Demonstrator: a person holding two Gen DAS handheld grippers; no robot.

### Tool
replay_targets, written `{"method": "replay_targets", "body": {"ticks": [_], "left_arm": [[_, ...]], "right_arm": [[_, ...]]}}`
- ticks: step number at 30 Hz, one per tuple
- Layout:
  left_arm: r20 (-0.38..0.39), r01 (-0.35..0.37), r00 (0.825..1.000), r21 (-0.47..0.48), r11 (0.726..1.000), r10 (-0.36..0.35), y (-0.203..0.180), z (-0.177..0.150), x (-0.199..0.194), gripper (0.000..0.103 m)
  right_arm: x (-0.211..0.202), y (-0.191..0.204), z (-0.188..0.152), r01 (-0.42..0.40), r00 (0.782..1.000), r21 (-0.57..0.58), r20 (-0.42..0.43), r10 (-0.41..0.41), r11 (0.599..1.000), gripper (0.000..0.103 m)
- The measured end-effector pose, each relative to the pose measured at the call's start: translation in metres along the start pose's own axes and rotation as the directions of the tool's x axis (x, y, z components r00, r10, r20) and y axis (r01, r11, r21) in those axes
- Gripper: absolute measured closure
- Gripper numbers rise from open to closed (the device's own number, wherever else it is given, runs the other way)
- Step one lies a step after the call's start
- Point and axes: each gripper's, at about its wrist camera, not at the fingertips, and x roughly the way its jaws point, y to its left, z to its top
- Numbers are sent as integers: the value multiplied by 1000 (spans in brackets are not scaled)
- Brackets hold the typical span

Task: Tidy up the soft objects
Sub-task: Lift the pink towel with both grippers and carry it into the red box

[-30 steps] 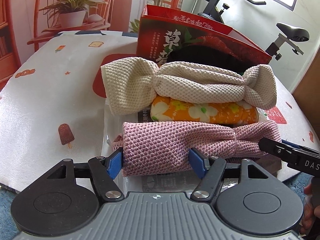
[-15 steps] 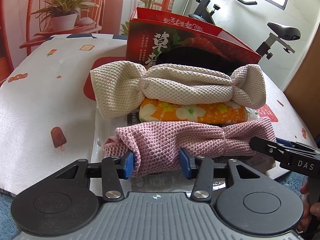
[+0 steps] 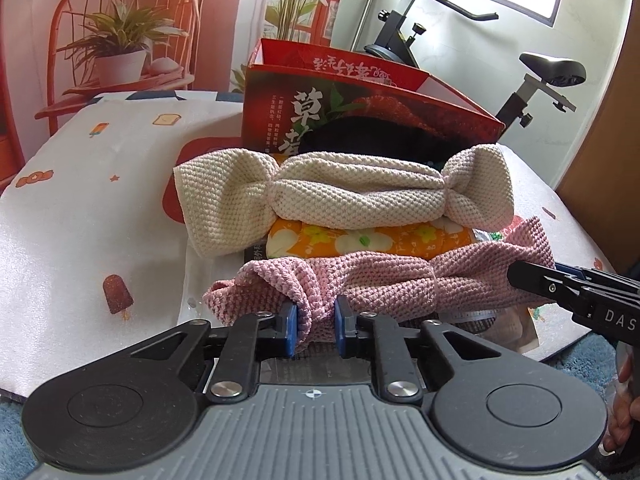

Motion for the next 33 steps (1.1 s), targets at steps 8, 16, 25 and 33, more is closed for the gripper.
{"method": "replay_targets", "body": {"ticks": [8, 16, 25, 33], "left_arm": [[89, -9, 996, -8, 1000, 10, 0, 4, -17, 85], [165, -15, 986, 42, 999, 7, -10, 11, -33, 85], [253, 59, 965, 20, 998, -62, -15, 86, -48, 85], [288, 79, 954, 46, 996, -89, -30, 149, -25, 85]], "right_arm": [[-10, -1, 1, -15, 999, 3, 36, 15, 1000, 77], [-21, -2, 9, -31, 995, 9, 90, 30, 999, 79], [-31, -9, 74, -78, 977, 8, 200, 75, 997, 79], [-3, -43, 148, -99, 973, 58, 216, 84, 993, 79]]}}
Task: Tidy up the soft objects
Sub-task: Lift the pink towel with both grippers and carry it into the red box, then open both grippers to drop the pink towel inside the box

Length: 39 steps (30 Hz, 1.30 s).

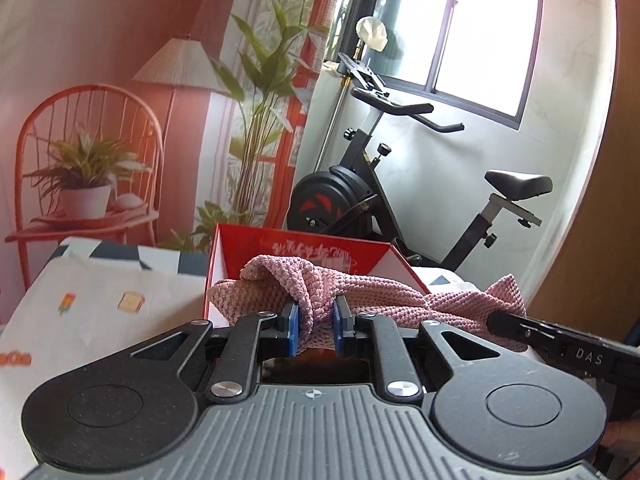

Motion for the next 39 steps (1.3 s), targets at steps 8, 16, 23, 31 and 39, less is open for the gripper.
{"method": "replay_targets", "body": {"ticks": [8, 16, 23, 31, 39], "left_arm": [[-82, -57, 995, -18, 998, 55, 13, 23, 64, 85], [-204, -85, 975, 12, 996, 86, 21, 27, 113, 85], [-295, -96, 950, 39, 995, 103, 28, 27, 147, 85], [-366, -108, 921, 91, 990, 134, 28, 16, 167, 85], [-406, -97, 905, 102, 990, 131, 28, 9, 174, 81]], "right_arm": [[72, -16, 26, 29, 999, -72, -41, -32, 997, 79], [127, -32, 26, 61, 987, -54, -145, -68, 997, 79], [156, -47, 15, 86, 967, -22, -238, -89, 996, 79], [176, -53, 6, 98, 943, -12, -317, -97, 995, 78], [185, -45, 3, 99, 930, -64, -349, -115, 993, 72]]}}
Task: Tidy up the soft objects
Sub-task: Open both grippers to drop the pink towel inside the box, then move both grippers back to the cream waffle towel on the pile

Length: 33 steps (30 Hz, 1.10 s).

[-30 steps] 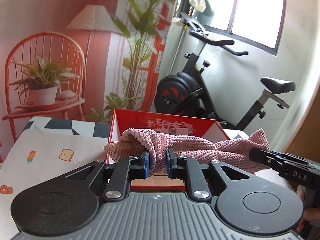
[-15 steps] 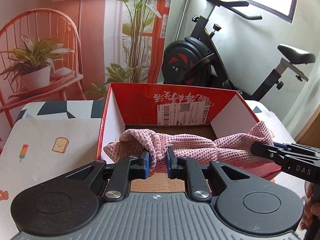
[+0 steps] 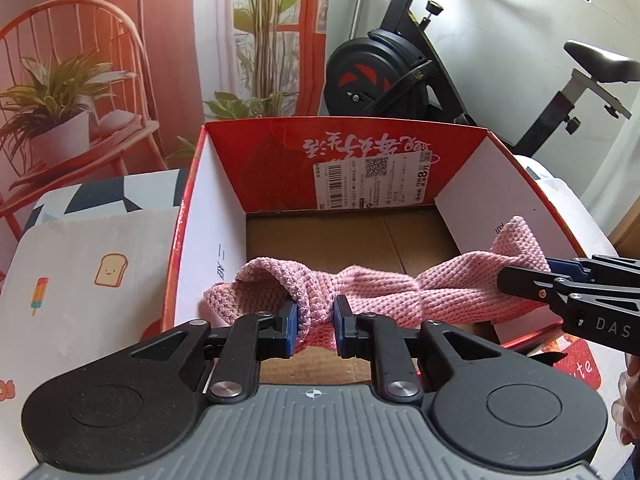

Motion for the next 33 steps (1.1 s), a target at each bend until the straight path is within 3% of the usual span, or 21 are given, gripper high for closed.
{"method": "replay_targets", "body": {"ticks": [1, 3, 5, 7, 8, 9, 13, 18, 24, 33], "left_arm": [[-5, 6, 1000, 7, 1000, -6, 0, 0, 0, 78], [-9, 6, 1000, 24, 1000, -5, -1, 0, -1, 60], [5, 10, 1000, 46, 999, -10, -1, 1, -6, 50], [20, 16, 1000, 55, 998, -17, -1, 2, -12, 48], [26, 19, 999, 52, 998, -20, 0, 2, -16, 46], [34, 23, 999, 46, 999, -24, 1, 1, -20, 45], [84, 43, 996, 20, 999, -44, 7, -5, -43, 45], [140, 86, 987, -28, 996, -81, 25, -28, -79, 42], [205, 64, 977, -54, 997, -52, 46, -72, -106, 34], [161, 31, 987, -219, 975, 5, 68, -119, -100, 34]], "right_arm": [[0, 0, 0, 2, 1000, -4, -4, -2, 1000, 72], [0, 2, -1, 4, 1000, -20, -15, -5, 1000, 70], [-1, 8, -2, 15, 999, -55, -29, -17, 998, 65], [-6, 13, -3, 26, 999, -80, -21, -27, 996, 48], [-9, 15, -3, 40, 999, -89, -10, -41, 995, 34], [-12, 16, -3, 52, 999, -94, 1, -52, 994, 33], [-33, 18, -4, 50, 998, -78, 35, -47, 996, 33], [-71, 24, -17, -30, 996, -55, 86, 34, 998, 33], [-99, 35, -49, -79, 993, -92, 78, 87, 993, 34], [-110, 47, -100, -67, 996, -50, 53, 70, 996, 37]]}}
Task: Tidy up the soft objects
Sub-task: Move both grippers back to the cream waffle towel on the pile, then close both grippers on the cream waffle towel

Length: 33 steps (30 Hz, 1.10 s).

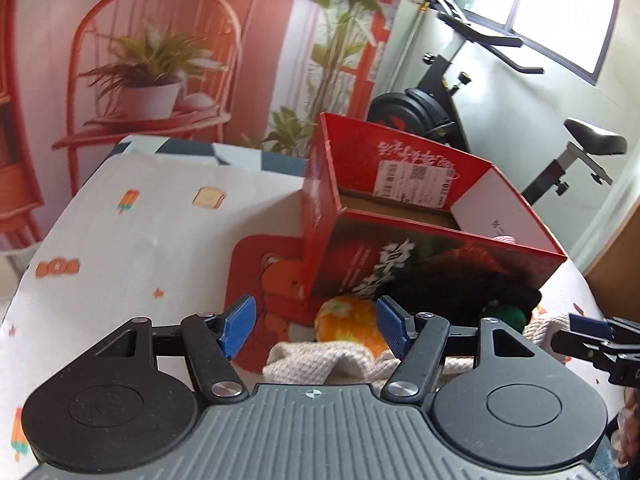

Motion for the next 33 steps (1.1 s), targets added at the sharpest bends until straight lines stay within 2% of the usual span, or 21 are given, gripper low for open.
{"method": "replay_targets", "body": {"ticks": [3, 6, 11, 17, 19, 22, 26, 29, 33], "left_arm": [[-12, -3, 1000, -60, 998, 3, 13, -8, 3, 34], [-20, -38, 999, -57, 998, 37, 18, -16, 3, 34], [-43, 2, 999, -133, 991, -8, 30, -26, 7, 34], [-75, 31, 996, -161, 986, -43, 24, -43, 13, 36], [-84, 37, 995, -193, 981, -54, 27, -46, 18, 40], [-92, 53, 993, -243, 969, -77, 33, -48, 20, 53], [-88, 55, 993, -267, 962, -81, 34, -49, 21, 85], [-74, 45, 995, -247, 968, -65, 29, -50, 18, 91], [-45, 37, 998, -200, 979, -47, 21, -46, 10, 92]], "right_arm": [[0, -4, -11, 5, 1000, 36, -7, -5, 999, 42], [1, -8, -14, -4, 1000, 64, -8, 5, 998, 46], [7, -10, -16, -10, 1000, 72, -18, 12, 997, 53], [10, -12, -18, -26, 999, 84, -30, 28, 996, 64], [10, -15, -19, -27, 999, 94, -35, 30, 995, 69], [11, -18, -20, -32, 999, 111, -36, 36, 993, 74], [11, -19, -20, -39, 999, 114, -33, 43, 993, 78], [9, -18, -21, -50, 998, 110, -29, 54, 993, 83], [6, -18, -20, -67, 998, 109, -14, 69, 992, 87]]}}
